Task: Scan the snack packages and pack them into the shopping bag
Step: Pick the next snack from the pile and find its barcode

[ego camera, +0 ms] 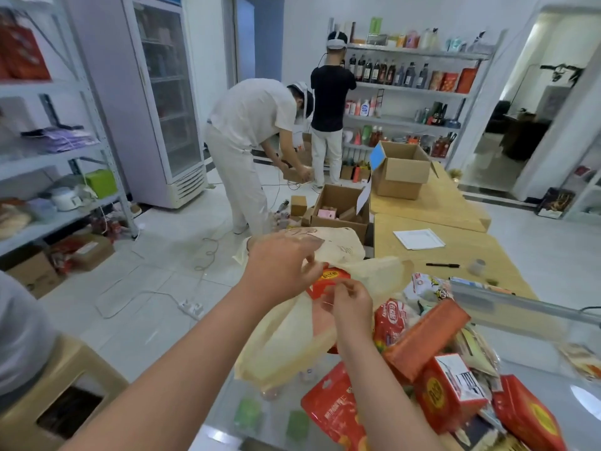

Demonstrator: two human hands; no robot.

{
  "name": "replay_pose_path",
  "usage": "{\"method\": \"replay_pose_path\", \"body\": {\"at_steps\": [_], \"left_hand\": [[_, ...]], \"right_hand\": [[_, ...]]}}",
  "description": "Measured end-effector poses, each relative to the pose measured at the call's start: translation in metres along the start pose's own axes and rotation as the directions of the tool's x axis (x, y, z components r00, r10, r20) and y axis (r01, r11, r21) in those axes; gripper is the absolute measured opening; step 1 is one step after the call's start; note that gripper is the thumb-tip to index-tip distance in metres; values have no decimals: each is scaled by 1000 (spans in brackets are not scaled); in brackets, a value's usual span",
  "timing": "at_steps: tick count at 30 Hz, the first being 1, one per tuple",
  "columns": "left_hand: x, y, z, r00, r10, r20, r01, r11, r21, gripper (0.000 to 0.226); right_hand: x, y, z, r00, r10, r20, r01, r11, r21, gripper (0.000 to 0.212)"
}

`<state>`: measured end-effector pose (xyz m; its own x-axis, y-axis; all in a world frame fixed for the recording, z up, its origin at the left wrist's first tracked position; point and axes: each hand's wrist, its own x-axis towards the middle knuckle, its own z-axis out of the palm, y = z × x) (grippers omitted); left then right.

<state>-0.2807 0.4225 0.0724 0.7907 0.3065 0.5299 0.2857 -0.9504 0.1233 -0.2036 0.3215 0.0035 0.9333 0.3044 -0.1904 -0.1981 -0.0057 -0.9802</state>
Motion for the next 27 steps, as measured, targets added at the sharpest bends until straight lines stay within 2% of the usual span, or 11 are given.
{"method": "replay_pose_path", "body": {"at_steps": [2,6,10,12,16,22,27], "left_hand": [[-2,3,2,995,-41,87,43,999,-25,31],[-4,12,18,993,-6,114,16,995,-94,52],[-1,46,33,946,235,223,-152,930,-335,43],[4,69,38,931,310,194,-207,884,-420,40],[17,119,46,948,299,107,-185,794,-579,34],[32,224,78,917,365,163,-233,821,-522,30],[49,322,122,911,269,312,-97,876,-471,34]], "right_hand": [[-8,-4,-8,999,-24,-23,24,999,25,16],[-23,-11,-29,996,-64,-59,69,994,82,15],[-36,-29,-64,991,-111,-74,120,985,128,17],[-38,-40,-86,984,-138,-115,152,982,116,17],[-30,-58,-137,958,-208,-199,233,966,113,18],[0,-63,-239,948,-209,-239,237,966,98,18],[46,-52,-333,970,-132,-206,142,989,32,15]]}}
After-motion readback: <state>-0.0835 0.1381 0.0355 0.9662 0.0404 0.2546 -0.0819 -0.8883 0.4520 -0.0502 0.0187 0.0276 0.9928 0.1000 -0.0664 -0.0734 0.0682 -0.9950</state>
